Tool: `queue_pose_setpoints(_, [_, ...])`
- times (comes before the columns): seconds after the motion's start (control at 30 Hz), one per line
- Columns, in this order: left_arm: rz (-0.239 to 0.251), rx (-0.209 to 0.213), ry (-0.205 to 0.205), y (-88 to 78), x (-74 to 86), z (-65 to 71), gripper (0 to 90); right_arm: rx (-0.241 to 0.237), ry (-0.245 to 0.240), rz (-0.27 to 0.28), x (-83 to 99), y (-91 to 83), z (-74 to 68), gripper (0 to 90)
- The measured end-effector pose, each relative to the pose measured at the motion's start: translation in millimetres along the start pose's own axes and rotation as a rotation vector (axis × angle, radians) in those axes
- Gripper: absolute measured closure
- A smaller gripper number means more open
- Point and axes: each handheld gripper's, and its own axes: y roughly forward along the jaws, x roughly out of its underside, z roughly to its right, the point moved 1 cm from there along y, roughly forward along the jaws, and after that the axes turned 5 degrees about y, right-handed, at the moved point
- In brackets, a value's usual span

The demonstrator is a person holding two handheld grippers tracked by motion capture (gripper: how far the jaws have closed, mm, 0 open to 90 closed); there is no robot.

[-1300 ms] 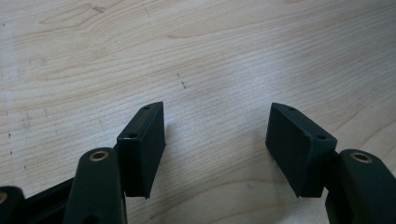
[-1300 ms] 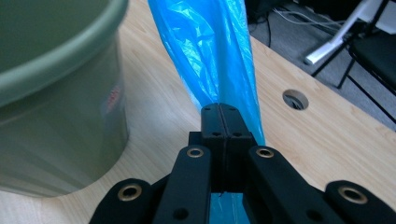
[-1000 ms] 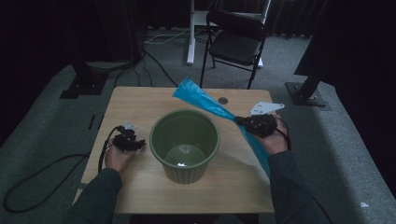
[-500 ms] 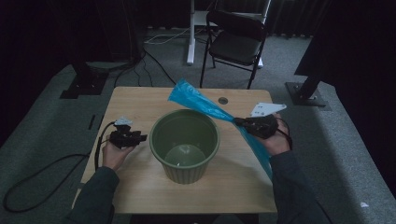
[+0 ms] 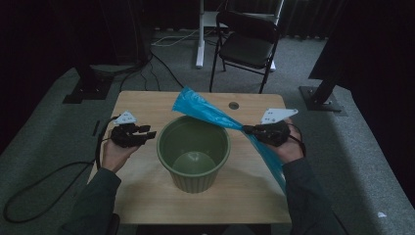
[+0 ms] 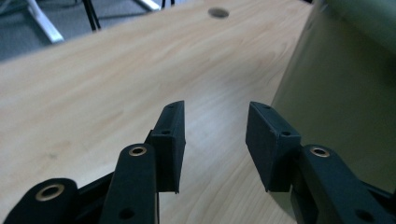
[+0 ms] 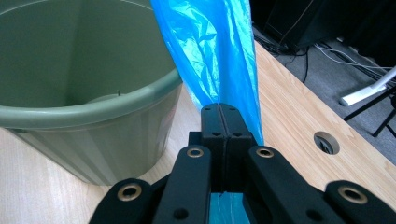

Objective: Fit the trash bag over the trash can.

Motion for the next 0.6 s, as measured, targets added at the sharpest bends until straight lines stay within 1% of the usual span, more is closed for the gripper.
queue_pose_setpoints(0.03, [0.0,0.0,0.0,0.0,0.0,0.0,57.3,0.0,0.0,0.0,0.0,0.0,0.0,90.0])
queue_pose_setpoints(0.1, [0.014,0.004,0.016,-5.1,-6.9,1.1,57.3,-0.006,-0.008,-0.002,-0.7,-0.2,-0.9,90.0])
queue_pose_setpoints(0.13, [0.034,0.008,0.025,-10.1,-13.2,2.1,57.2,-0.012,-0.017,-0.003,-1.2,-0.8,-1.5,90.0])
queue_pose_setpoints(0.17, [0.034,0.008,0.025,-10.1,-13.2,2.1,57.1,-0.012,-0.017,-0.003,-1.2,-0.8,-1.5,90.0])
queue_pose_setpoints(0.2, [0.049,0.006,0.035,-14.7,-19.6,3.2,57.1,-0.02,-0.021,-0.005,-1.2,-1.2,-1.9,90.0])
queue_pose_setpoints(0.23, [0.049,0.006,0.035,-14.7,-19.6,3.2,57.1,-0.02,-0.021,-0.005,-1.2,-1.2,-1.9,90.0])
queue_pose_setpoints(0.33, [0.074,0.009,0.044,-20.3,-29.5,4.3,57.1,-0.031,-0.028,-0.005,-0.4,-1.4,-2.7,90.0])
queue_pose_setpoints(0.37, [0.074,0.009,0.044,-20.3,-29.5,4.3,57.3,-0.031,-0.028,-0.005,-0.4,-1.4,-2.7,90.0])
queue_pose_setpoints(0.47, [0.086,0.015,0.035,-20.9,-32.9,3.1,57.5,-0.039,-0.035,-0.008,0.0,-1.0,-3.8,90.0])
queue_pose_setpoints(0.57, [0.09,0.024,0.041,-21.8,-36.8,5.0,57.7,-0.051,-0.048,-0.013,-0.2,-1.7,-6.4,90.0])
queue_pose_setpoints(0.6, [0.104,0.039,0.044,-23.5,-40.0,7.4,57.7,-0.055,-0.055,-0.016,-0.4,-2.4,-7.6,90.0])
